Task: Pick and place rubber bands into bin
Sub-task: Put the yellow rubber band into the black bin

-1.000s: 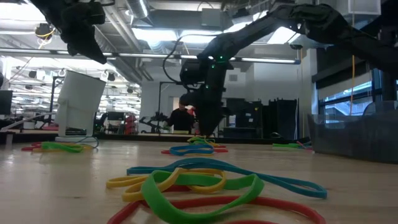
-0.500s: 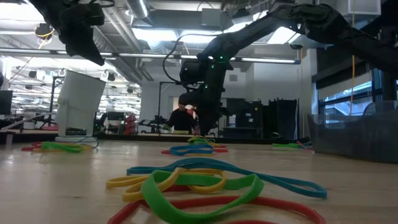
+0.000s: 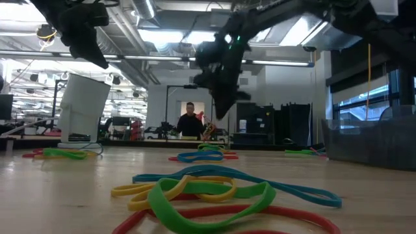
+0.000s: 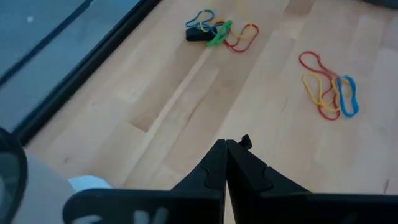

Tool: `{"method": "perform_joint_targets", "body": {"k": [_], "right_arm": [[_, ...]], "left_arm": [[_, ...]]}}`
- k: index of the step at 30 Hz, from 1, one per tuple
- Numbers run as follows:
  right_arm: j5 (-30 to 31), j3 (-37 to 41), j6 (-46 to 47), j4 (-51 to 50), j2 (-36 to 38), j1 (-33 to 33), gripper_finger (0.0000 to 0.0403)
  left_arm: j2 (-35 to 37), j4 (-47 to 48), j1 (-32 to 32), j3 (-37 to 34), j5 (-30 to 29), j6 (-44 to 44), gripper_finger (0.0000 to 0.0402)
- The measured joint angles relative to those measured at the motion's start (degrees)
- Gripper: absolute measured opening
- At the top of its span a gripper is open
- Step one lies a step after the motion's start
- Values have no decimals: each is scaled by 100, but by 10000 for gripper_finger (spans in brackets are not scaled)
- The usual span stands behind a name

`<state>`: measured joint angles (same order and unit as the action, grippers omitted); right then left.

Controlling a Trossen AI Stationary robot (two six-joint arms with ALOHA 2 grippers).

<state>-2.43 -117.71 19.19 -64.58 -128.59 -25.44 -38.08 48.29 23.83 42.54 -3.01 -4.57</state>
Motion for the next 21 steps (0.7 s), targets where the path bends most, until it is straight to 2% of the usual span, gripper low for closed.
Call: {"method": "perform_joint_targets", "body": {"k": [3, 13, 21], "right_arm": [[334, 0, 44, -205, 395, 86, 2], [938, 0, 365, -630, 1767, 384, 2], [1226, 0, 681, -1561, 2628, 432, 1]], "left_arm": [[0, -2, -7, 0, 4, 265, 2], [-5, -3, -9, 0, 7, 283, 5], [-7, -6, -10, 0, 27, 217, 5]]}}
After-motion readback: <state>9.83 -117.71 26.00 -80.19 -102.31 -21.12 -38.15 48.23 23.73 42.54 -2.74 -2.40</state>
